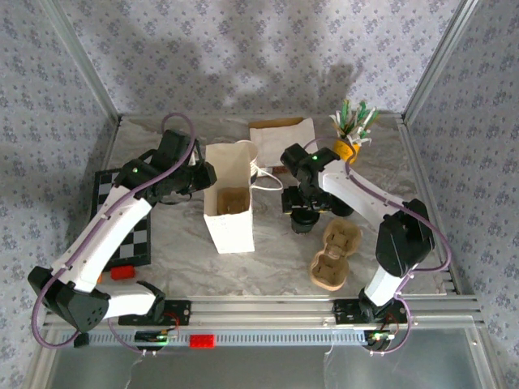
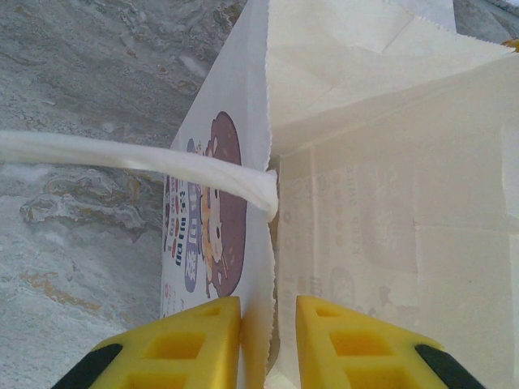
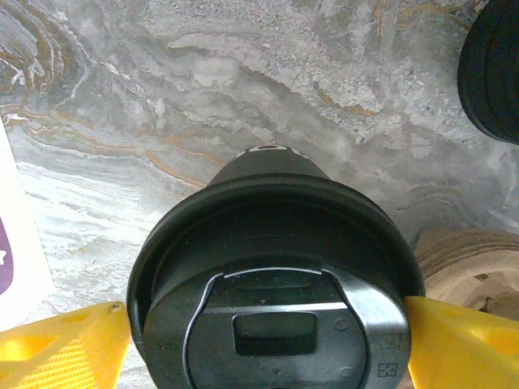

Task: Pack the takeout coffee

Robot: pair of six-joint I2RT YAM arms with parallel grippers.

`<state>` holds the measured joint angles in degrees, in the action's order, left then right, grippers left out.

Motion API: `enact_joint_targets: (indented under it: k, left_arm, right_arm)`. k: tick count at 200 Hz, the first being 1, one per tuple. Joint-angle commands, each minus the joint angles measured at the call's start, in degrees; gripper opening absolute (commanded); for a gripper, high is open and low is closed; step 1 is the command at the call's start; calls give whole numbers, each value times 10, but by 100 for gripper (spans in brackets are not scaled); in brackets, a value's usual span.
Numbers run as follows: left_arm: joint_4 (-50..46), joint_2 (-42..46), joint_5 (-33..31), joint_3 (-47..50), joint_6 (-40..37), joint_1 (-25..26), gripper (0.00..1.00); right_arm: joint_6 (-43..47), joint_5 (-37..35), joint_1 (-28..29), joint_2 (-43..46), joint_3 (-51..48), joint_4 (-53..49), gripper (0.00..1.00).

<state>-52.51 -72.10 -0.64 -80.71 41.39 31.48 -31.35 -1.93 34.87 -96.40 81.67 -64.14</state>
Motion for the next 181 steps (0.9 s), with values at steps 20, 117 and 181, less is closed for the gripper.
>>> enact_joint_targets:
  k: [20, 117, 181]
  left_arm:
    - [-7, 2, 7, -12, -10, -3, 25]
    - [-15, -2, 14, -22, -12, -3, 31]
    - [-25, -1, 19, -26, -13, -3, 31]
  right_arm:
    - [-8, 2, -3, 11, -21, 3, 85]
    - [4, -24, -4, 10, -11, -3, 83]
    - [16, -44, 7, 14, 9, -16, 75]
